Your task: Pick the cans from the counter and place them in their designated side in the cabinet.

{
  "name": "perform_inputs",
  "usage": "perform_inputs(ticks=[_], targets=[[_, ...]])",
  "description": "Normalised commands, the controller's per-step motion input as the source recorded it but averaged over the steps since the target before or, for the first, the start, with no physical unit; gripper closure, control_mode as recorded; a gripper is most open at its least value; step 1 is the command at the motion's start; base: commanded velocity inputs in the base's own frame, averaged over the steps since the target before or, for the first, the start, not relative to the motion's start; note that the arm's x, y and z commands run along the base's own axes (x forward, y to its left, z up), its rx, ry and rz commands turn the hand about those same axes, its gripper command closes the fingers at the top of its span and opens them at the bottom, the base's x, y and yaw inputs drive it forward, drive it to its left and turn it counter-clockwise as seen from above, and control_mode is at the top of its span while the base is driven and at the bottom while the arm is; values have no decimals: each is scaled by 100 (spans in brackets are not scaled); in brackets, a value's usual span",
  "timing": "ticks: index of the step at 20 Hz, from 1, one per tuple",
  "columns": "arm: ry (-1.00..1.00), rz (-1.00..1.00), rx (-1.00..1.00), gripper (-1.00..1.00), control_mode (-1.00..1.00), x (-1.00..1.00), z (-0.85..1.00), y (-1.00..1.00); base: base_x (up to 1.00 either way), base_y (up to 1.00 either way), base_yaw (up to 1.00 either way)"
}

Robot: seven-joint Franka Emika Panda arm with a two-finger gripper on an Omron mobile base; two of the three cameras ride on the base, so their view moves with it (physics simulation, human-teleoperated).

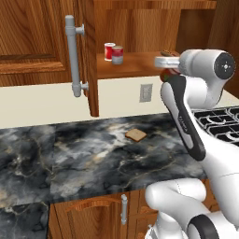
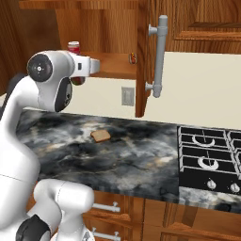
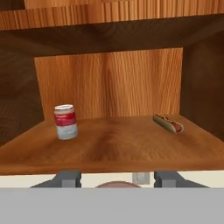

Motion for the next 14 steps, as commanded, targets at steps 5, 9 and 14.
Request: perform_inputs(ticks=[5, 9, 14], targets=[[-5, 0, 3, 100, -100, 23, 5, 7, 0, 0, 0], [-3, 0, 2, 100, -100, 27, 8, 6, 0, 0, 0], [0, 0, 2, 100, -100, 34, 5, 3, 0, 0, 0]])
